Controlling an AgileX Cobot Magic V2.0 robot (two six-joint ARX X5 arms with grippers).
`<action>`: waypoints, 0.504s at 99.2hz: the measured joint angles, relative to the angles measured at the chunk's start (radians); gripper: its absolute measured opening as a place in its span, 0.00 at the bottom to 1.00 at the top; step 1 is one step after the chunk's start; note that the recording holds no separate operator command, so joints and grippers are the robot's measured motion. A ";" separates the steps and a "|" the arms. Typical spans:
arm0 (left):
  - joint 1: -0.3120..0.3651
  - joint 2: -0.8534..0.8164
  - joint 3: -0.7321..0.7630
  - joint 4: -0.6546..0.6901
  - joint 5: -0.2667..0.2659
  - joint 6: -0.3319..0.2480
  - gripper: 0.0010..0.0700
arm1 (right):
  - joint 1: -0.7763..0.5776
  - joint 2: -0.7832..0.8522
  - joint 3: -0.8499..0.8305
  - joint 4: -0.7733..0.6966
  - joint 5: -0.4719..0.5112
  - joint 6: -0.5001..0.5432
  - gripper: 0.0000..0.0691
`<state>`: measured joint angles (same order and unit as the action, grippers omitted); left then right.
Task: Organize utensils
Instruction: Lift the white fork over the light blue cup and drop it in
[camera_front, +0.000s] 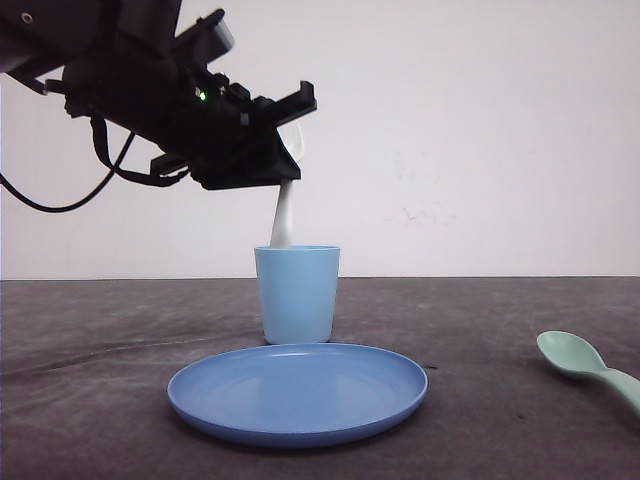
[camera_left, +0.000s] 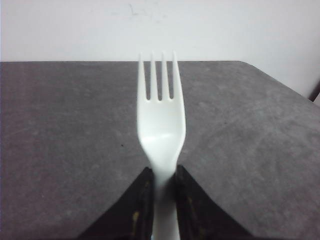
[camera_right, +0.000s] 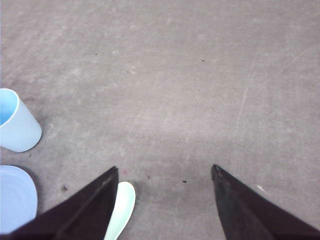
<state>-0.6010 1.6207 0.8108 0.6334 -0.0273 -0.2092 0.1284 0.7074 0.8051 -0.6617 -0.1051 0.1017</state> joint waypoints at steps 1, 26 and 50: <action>0.000 0.001 0.000 0.000 0.000 0.000 0.04 | 0.000 0.000 0.000 0.000 0.000 0.000 0.54; -0.001 0.003 0.000 -0.001 0.000 0.000 0.30 | 0.002 0.000 0.000 -0.003 0.000 0.012 0.54; -0.007 -0.018 0.000 -0.060 0.005 -0.009 0.33 | 0.025 0.000 0.000 -0.038 -0.001 0.040 0.54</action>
<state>-0.6079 1.6024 0.8108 0.5739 -0.0223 -0.2184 0.1535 0.7078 0.8051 -0.6994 -0.1062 0.1421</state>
